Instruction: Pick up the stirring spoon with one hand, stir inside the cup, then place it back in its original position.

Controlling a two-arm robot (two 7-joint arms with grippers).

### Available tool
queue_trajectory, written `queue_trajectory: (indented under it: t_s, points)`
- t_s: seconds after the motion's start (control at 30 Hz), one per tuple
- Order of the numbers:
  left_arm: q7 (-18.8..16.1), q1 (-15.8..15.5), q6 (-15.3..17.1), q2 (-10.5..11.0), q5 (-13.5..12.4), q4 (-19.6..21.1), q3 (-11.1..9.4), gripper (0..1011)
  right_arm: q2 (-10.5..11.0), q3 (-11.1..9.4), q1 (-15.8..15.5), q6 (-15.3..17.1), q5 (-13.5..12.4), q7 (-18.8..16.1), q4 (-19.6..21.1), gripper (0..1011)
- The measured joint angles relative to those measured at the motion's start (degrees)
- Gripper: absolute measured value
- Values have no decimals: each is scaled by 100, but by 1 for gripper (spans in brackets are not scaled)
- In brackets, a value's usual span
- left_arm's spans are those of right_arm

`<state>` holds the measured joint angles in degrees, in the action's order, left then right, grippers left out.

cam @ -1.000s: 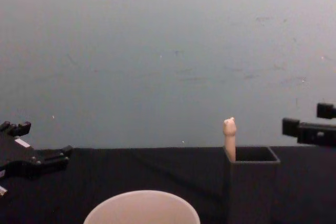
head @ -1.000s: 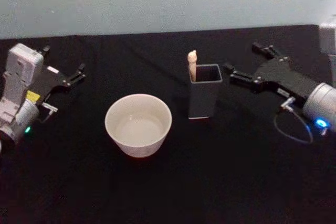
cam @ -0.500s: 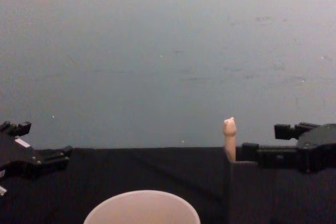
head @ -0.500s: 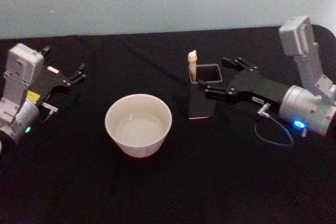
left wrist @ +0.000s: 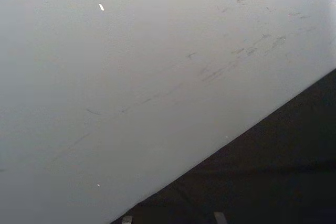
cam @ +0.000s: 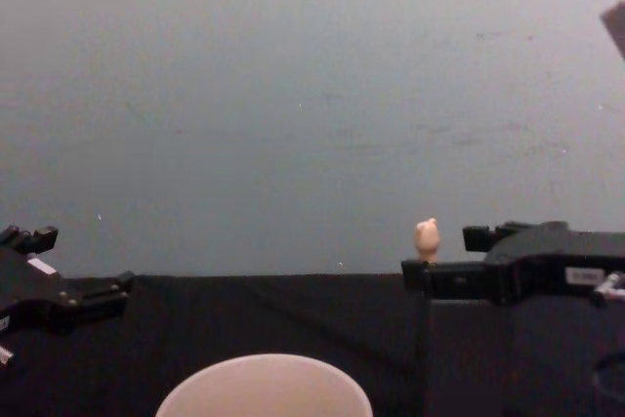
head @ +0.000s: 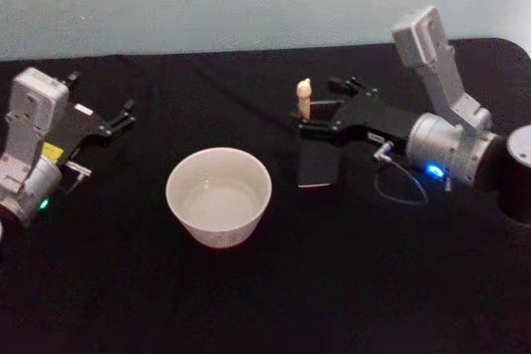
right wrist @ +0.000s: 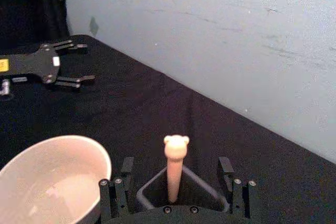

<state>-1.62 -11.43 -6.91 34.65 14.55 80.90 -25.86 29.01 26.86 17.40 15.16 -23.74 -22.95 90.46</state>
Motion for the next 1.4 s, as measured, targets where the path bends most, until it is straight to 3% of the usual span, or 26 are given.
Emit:
queue_trajectory:
  t_s: [0.17,0.5,1.4]
  points:
    - [0,0,0,0,0,0,0,1001,-222,15,185,46,78,34,-256,1000]
    - [0,0,0,0,0,0,0,1001,-455,47,384,66,203,2,-579,1000]
    - [0,0,0,0,0,0,0,1001,-528,49,467,109,333,-52,-652,982]
